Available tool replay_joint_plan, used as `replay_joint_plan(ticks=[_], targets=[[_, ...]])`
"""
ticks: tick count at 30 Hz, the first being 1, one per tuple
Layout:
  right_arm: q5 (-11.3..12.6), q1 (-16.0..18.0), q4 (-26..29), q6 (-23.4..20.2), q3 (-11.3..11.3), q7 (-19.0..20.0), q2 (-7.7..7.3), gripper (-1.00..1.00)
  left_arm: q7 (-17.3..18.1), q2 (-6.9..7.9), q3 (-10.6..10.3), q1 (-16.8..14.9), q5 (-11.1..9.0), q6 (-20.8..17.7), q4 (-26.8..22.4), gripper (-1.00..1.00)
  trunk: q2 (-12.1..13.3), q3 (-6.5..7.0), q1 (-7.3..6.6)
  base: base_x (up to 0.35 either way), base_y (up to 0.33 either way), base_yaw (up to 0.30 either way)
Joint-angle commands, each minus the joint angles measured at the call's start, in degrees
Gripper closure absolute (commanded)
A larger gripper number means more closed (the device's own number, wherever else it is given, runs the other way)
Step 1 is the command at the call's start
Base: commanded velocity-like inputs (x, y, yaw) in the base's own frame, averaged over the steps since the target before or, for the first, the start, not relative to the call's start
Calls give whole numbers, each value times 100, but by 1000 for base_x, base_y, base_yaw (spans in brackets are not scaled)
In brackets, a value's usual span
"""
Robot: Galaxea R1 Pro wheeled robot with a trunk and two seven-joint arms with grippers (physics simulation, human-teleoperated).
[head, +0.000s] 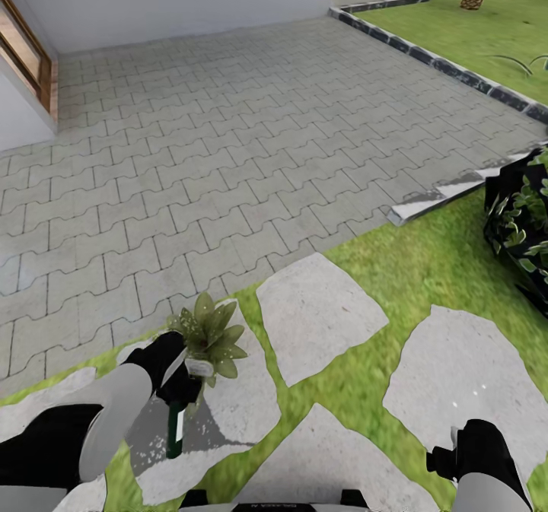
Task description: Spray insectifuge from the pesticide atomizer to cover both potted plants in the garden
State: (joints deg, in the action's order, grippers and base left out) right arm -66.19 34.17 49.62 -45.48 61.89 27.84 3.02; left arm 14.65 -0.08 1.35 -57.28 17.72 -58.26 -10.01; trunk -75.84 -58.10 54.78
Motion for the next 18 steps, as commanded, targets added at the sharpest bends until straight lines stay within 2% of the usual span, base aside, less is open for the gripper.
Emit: replay_joint_plan(ticks=[1,6,13,18], targets=[[-60,9,12,4,21,55,5,-100,47,1,14,88,63,-15,-9,100,-2,-10,0,0,0,0],[-60,7,12,4,17,49,7,-100,47,0,14,357,65,-10,-10,100,-2,-17,0,0,0,0],[-60,6,12,4,16,47,6,-100,47,-35,22,376,57,-9,-10,100,-2,-34,0,10,0,30],[-60,9,12,4,16,49,11,-100,44,-154,23,368,56,-17,-10,100,-2,-53,0,172,0,77]])
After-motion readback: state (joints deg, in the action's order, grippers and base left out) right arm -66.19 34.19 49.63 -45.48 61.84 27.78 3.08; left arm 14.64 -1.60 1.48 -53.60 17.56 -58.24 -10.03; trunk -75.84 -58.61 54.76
